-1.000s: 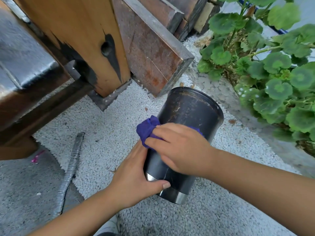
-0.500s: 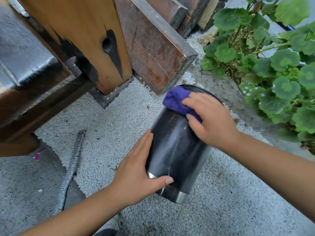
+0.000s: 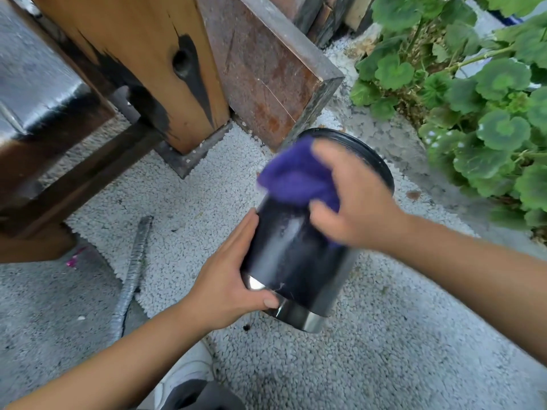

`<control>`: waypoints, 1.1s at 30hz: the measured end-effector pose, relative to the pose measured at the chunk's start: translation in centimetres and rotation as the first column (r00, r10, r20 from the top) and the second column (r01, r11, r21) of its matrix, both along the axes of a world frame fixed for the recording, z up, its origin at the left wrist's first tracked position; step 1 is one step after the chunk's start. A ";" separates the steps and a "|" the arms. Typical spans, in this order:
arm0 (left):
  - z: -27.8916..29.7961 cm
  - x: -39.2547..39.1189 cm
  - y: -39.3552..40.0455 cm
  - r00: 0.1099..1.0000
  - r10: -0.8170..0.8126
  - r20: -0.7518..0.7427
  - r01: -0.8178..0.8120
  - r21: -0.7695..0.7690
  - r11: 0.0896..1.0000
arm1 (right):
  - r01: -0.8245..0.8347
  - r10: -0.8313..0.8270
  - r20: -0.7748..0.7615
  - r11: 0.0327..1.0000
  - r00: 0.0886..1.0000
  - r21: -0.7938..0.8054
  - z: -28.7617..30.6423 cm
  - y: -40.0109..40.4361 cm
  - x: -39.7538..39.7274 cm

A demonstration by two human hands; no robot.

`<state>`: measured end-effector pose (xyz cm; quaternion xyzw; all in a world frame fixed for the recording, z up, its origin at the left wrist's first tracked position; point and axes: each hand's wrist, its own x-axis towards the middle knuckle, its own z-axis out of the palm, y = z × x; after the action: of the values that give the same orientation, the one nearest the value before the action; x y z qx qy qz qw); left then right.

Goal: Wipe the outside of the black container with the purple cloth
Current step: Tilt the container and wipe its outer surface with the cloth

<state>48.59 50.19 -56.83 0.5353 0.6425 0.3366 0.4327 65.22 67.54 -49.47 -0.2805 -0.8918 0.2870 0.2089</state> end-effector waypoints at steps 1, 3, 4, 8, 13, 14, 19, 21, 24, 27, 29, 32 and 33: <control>0.0 -0.1 0.0 1.000 0.002 -0.029 -0.003 -0.020 1.000 | 0.092 -0.093 -0.019 0.995 0.995 -0.032 0.5 1.8 -0.4; -0.1 -0.3 0.1 0.999 0.020 -0.044 -0.022 -0.026 0.999 | 0.146 -0.144 0.066 0.989 0.987 -0.024 1.1 5.2 -1.4; 0.0 -0.4 0.3 0.999 0.035 -0.040 -0.036 -0.009 0.999 | 0.102 -0.111 0.189 0.993 0.976 0.059 1.1 6.5 -1.9; -0.5 -1.1 1.1 0.994 0.107 -0.007 -0.107 0.052 0.993 | -0.148 0.053 0.503 0.978 0.863 0.151 -0.3 7.1 -3.6; -1.5 -1.5 1.3 0.971 0.178 0.159 -0.192 0.076 0.978 | -0.143 0.101 0.375 0.986 0.922 0.087 -0.9 2.6 -3.4; -1.5 -1.3 1.2 0.961 0.191 0.200 -0.214 0.099 0.972 | -0.178 0.149 0.335 0.982 0.931 0.058 -0.9 1.2 -3.0; -1.8 -0.8 0.9 0.868 0.313 0.386 -0.367 0.073 0.927 | -0.341 0.340 0.126 0.940 0.932 -0.017 -2.6 -5.0 0.9; -1.8 -1.0 0.9 0.876 0.320 0.361 -0.369 0.073 0.927 | -0.397 0.401 0.072 0.916 0.913 -0.064 -3.4 -6.1 2.4; -1.8 -1.4 1.2 0.880 0.318 0.352 -0.358 0.054 0.932 | -0.430 0.433 0.004 0.896 0.901 -0.112 -3.2 -5.6 3.0; -2.0 -1.9 1.5 0.906 0.311 0.286 -0.346 0.079 0.935 | -0.268 0.263 -0.061 0.958 0.963 -0.100 -1.8 -2.9 2.0; -1.6 -1.9 1.8 0.903 0.310 0.296 -0.348 0.083 0.934 | -0.027 0.021 -0.099 0.998 0.995 -0.058 -1.2 0.1 1.0; -1.4 -2.1 2.4 0.908 0.300 0.291 -0.336 0.084 0.938 | 0.180 -0.181 -0.038 0.983 0.983 -0.018 -1.5 3.7 -0.3; -1.5 -2.1 2.5 0.907 0.305 0.290 -0.339 0.072 0.938 | 0.159 -0.159 -0.005 0.987 0.987 0.001 -2.1 3.9 -0.6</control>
<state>46.45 52.71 -58.29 0.3952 0.6341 0.5128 0.4228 64.58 71.42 -51.54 -0.3498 -0.8663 0.2697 0.2333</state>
